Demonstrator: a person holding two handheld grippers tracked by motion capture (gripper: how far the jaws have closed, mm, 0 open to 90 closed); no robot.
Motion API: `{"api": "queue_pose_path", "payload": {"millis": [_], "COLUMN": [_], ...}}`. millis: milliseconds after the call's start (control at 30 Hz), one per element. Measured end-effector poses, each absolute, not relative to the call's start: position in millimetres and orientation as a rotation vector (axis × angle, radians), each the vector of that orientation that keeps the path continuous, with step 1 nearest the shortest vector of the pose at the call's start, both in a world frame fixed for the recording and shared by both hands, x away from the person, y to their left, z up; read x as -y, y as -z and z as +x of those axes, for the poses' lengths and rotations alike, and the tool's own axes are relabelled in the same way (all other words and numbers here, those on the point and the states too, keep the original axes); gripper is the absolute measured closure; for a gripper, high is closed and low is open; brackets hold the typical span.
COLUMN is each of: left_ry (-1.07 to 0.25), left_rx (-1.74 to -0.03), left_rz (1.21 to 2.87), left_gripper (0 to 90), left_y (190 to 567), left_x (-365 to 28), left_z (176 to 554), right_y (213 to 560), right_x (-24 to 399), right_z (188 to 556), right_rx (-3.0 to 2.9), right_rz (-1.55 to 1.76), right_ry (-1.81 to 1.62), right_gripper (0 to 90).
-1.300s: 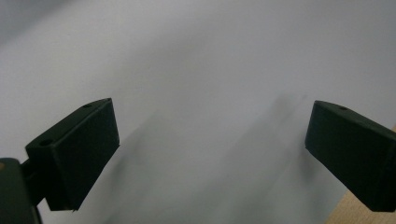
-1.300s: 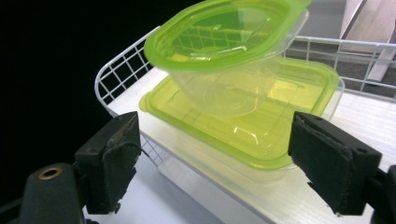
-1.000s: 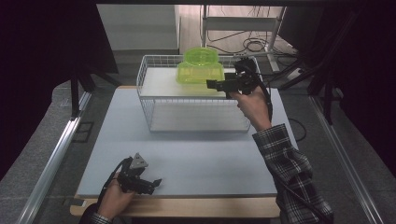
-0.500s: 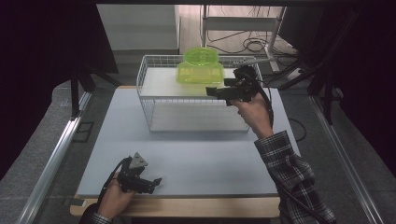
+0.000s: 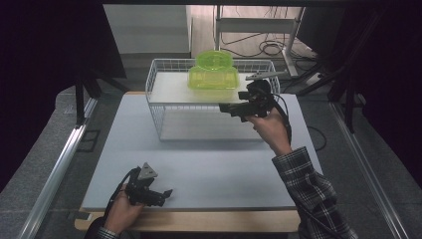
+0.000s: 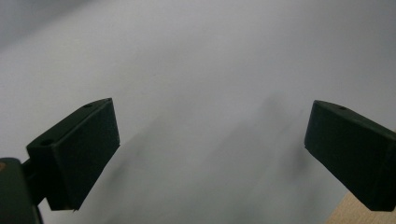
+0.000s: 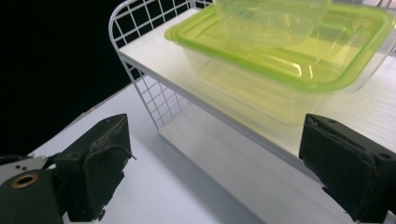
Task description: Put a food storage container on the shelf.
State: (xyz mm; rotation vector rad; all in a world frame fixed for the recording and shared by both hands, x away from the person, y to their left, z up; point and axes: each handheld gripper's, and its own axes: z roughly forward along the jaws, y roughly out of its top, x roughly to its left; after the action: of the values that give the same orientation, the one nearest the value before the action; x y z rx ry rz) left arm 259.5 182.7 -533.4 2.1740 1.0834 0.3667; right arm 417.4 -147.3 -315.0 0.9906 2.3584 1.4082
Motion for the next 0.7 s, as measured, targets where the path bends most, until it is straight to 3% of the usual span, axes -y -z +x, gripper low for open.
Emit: {"api": "queue_pose_path", "payload": {"millis": [433,700], "left_ry": [-0.351,-0.214], "left_rx": [-1.096,-1.156], "left_rz": [2.141,2.032], "left_gripper": [5.4,6.1], "left_y": [532.4,528.9], "left_x": [-184.5,-192.1], "left_z": [259.2,262.4], "right_y": [333.5,342.6], "right_x": [147.4,153.3], "right_z": [409.0,404.0], "right_rx": [-2.39,-2.388], "right_rz": [0.955,0.953], "right_ry": [-1.372,-1.352], "right_gripper": [8.0,7.6]}}
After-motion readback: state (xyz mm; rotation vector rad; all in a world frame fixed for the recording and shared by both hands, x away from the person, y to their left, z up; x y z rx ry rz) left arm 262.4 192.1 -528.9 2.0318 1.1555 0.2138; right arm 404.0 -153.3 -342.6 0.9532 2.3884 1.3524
